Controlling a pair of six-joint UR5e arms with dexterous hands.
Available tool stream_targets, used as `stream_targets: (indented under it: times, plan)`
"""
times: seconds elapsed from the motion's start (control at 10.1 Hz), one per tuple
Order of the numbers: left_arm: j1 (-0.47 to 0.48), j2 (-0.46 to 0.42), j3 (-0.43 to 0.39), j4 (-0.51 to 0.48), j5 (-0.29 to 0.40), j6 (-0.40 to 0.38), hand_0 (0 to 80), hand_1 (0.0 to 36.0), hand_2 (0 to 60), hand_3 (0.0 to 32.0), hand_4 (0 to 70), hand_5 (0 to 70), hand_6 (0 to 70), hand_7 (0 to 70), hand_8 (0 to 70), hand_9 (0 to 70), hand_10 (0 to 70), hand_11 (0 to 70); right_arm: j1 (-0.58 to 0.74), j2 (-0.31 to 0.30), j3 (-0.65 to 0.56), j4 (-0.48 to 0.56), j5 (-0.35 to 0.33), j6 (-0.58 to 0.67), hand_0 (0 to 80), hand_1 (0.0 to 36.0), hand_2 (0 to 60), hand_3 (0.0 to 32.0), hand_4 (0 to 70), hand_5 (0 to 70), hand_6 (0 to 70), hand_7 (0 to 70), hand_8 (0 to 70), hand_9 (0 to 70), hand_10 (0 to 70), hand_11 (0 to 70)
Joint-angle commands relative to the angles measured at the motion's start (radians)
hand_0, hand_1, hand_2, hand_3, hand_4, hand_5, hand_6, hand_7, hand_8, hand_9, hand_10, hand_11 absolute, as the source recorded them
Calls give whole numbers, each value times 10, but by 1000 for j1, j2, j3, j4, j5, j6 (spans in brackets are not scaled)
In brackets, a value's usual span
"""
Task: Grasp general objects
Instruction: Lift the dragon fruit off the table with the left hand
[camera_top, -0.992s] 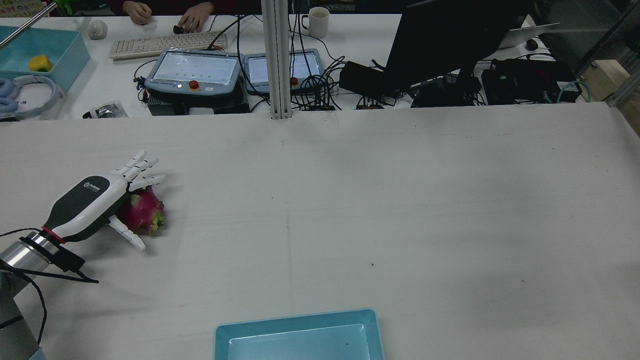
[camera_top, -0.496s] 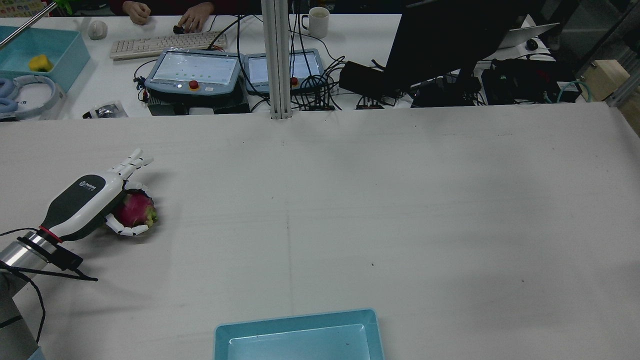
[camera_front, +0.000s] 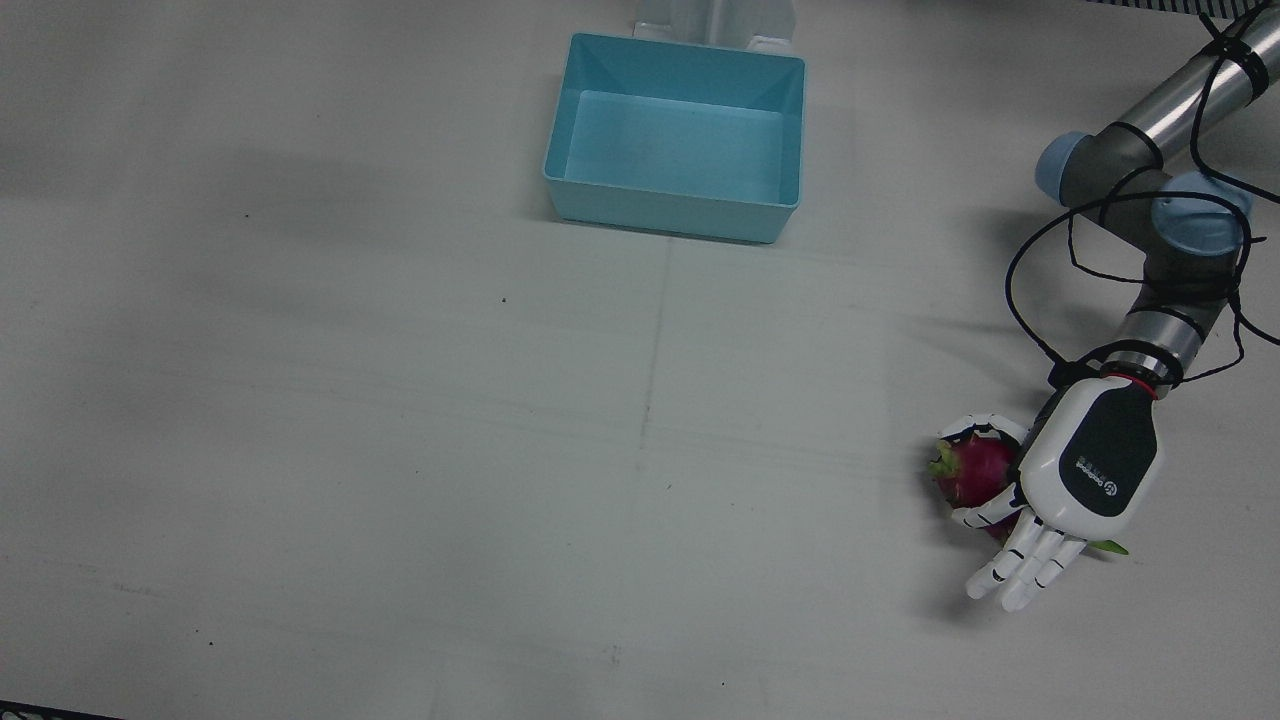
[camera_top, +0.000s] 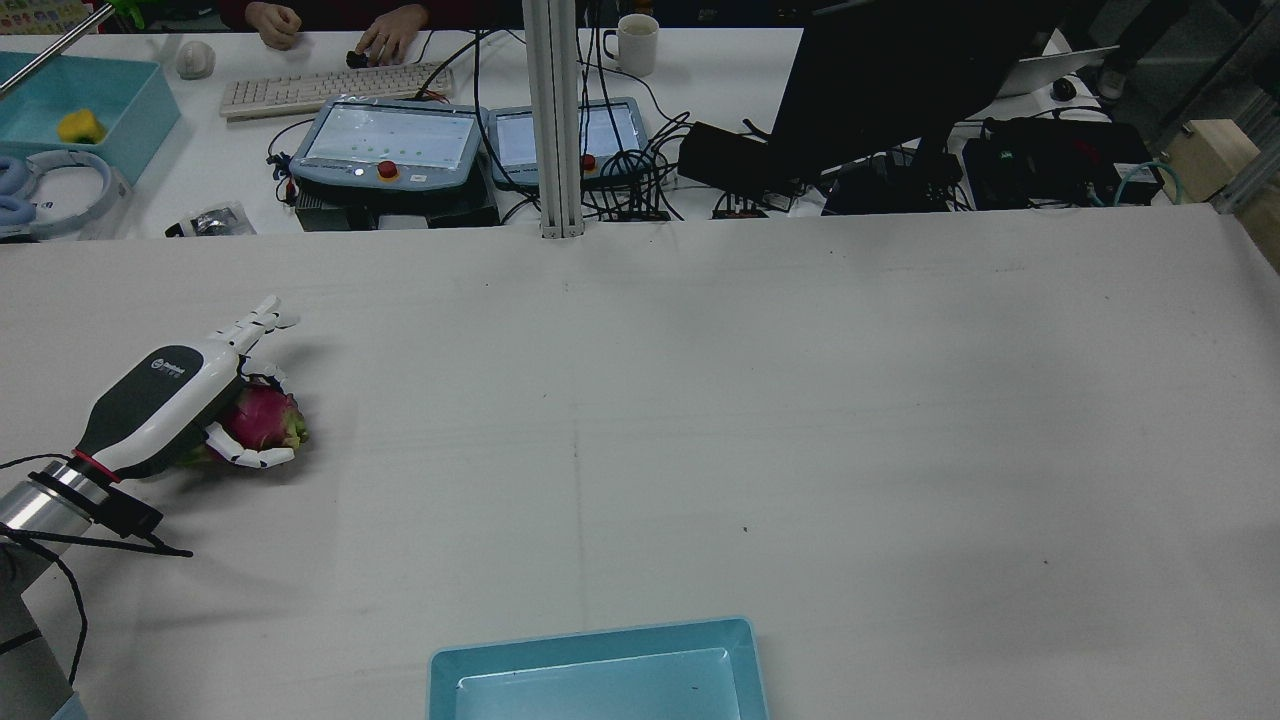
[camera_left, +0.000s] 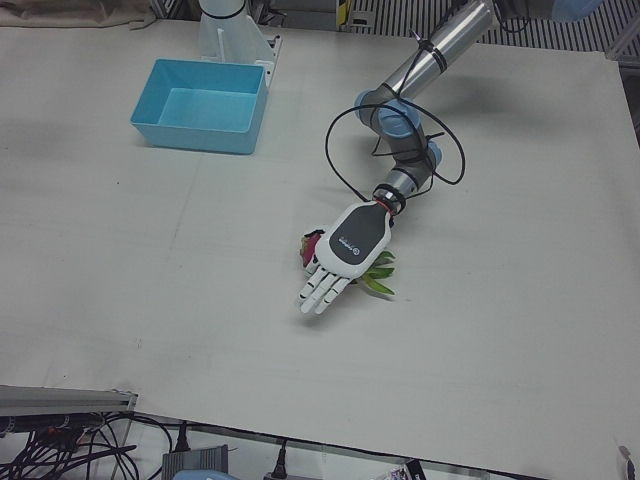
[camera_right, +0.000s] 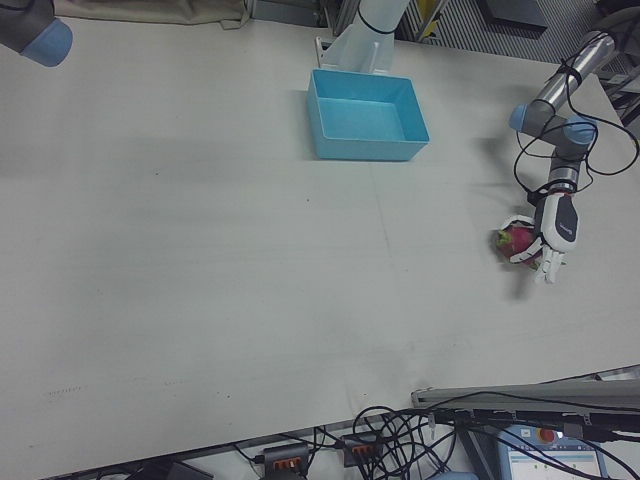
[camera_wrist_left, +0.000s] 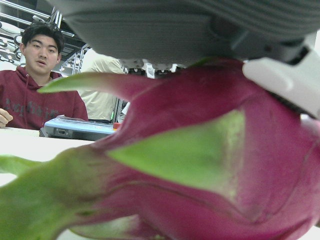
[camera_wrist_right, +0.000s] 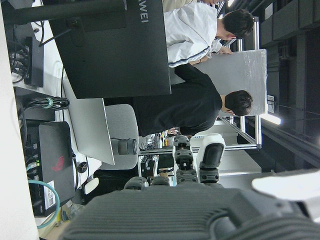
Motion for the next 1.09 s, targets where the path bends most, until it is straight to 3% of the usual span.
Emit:
stream_targets:
  times: [0.0,0.3,0.5,0.6,0.79,0.99]
  plan:
    - [-36,14,-107,-10,-1,-5,448,8,25,0,565,335,137,428,238,205,274,389,1,0,2,0,-1,0,0,0,0,0,0,0,0,0,0,0,0,0]
    - [-62,64,-200,-16,-2,-37,502,0,0,0,609,377,155,477,259,240,281,396,1,0,2,0,0,-2,0,0,0,0,0,0,0,0,0,0,0,0]
    - [-97,110,-278,-4,-24,-117,531,0,0,0,674,446,196,549,326,336,316,441,1,0,2,0,0,-2,0,0,0,0,0,0,0,0,0,0,0,0]
    - [-117,118,-321,30,-24,-158,560,0,0,0,700,524,239,588,387,414,345,477,1,0,2,0,0,-2,0,0,0,0,0,0,0,0,0,0,0,0]
    - [-166,115,-363,87,-22,-319,586,0,0,0,700,599,293,612,428,459,394,540,1,0,3,0,0,-2,0,0,0,0,0,0,0,0,0,0,0,0]
    - [-183,118,-441,166,-11,-407,588,0,0,0,700,648,333,623,447,478,426,584,1,0,3,0,0,-2,0,0,0,0,0,0,0,0,0,0,0,0]
